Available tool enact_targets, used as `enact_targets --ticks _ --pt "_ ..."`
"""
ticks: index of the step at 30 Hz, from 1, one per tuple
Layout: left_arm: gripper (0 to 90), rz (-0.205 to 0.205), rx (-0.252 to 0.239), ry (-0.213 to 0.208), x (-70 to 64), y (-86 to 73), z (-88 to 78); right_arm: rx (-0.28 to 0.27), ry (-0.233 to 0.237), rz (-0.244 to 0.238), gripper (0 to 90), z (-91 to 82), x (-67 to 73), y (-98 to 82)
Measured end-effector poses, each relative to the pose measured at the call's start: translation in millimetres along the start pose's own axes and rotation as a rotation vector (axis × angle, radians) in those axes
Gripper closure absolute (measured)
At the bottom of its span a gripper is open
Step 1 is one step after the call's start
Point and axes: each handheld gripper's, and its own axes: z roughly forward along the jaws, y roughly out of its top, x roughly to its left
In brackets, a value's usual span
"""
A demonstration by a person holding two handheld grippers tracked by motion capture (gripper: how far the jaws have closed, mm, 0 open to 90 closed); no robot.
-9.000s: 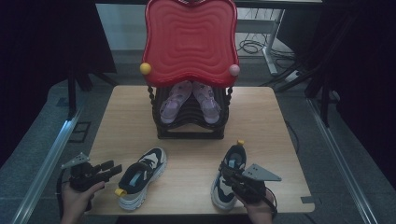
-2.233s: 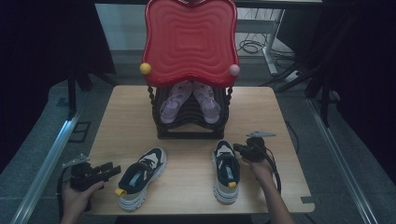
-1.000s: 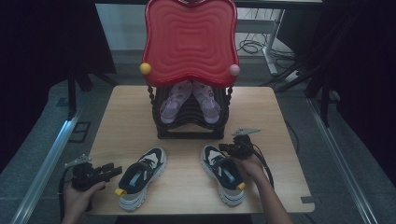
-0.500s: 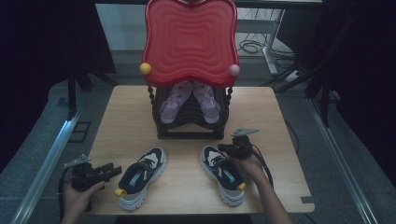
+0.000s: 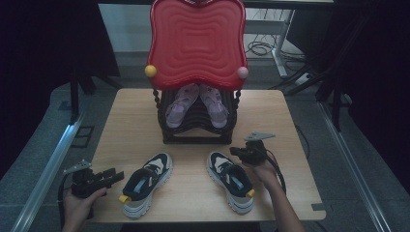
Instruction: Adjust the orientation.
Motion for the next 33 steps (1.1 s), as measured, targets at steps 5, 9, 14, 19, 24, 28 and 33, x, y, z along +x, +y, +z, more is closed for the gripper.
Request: enact_targets --ticks 5,9,14,19,24,28,33 --pt "44.4 0.014 -0.012 -0.001 -4.9 3.1 -2.0 -0.073 -0.012 0.016 89.3 -23.8 0.9 -4.9" --pt "44.4 0.023 -0.018 -0.008 -9.0 3.4 -3.1 -0.109 -0.035 0.019 89.4 -43.7 3.6 -15.9" --pt "44.4 0.036 -0.027 0.001 -10.5 3.5 -8.1 -0.146 -0.054 0.028 89.5 -70.2 7.9 -34.6" --pt "44.4 0.038 -0.035 -0.001 -12.7 4.5 -10.0 -0.149 -0.063 0.044 89.5 -85.3 12.4 -53.0" --pt "44.3 0.046 -0.03 -0.012 -14.6 4.3 -8.8 -0.148 -0.075 0.063 89.4 -98.8 14.4 -67.1" --pt "44.3 0.041 -0.033 -0.014 -12.8 3.9 -9.1 -0.145 -0.083 0.1 87.3 -111.7 14.0 -78.0" --pt "44.3 0.05 -0.031 -0.023 -14.6 4.6 -8.4 -0.139 -0.084 0.121 83.4 -116.7 14.5 -90.0"
